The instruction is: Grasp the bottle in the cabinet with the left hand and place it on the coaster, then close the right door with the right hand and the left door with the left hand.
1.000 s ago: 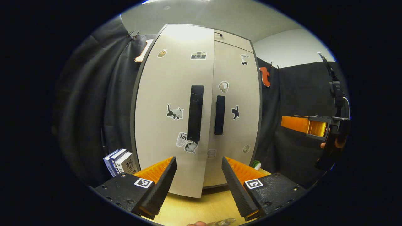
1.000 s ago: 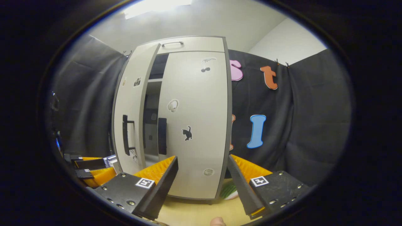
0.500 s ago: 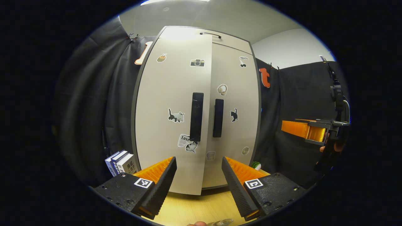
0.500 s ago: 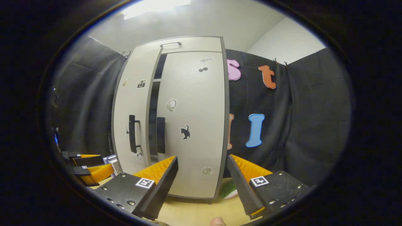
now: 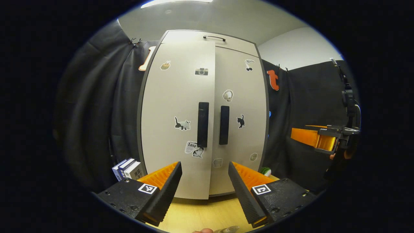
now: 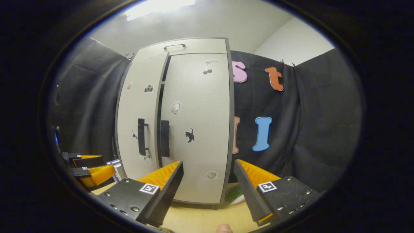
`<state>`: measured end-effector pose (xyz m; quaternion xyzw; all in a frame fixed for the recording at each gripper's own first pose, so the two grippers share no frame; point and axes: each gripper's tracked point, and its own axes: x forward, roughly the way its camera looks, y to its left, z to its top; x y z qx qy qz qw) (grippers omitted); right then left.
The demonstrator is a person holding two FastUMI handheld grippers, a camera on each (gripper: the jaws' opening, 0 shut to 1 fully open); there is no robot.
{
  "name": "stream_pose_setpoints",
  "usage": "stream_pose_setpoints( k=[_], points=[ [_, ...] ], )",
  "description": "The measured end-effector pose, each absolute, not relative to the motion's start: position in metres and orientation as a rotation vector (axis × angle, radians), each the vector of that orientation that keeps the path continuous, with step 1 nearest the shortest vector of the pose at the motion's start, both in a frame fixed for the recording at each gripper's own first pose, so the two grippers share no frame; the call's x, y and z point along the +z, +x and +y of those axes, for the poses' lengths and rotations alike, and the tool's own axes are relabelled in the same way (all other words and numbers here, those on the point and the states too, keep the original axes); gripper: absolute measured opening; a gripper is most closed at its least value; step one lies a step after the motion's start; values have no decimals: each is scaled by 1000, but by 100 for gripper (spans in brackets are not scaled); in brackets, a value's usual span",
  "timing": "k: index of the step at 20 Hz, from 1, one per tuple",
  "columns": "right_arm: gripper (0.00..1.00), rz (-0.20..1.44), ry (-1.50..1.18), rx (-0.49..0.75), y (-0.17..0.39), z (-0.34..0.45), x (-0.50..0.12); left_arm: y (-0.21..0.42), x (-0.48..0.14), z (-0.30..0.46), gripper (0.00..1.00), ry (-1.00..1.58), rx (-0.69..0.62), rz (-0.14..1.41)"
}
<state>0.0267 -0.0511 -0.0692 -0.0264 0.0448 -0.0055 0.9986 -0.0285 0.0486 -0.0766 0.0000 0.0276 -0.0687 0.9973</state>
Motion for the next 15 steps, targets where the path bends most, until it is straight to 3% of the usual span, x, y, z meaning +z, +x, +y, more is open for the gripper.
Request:
stream_pose_setpoints(
  k=[15],
  points=[
    [96, 90, -56, -12, 27, -60, -70, -25, -60, 41, 91, -7, -113, 53]
  ],
)
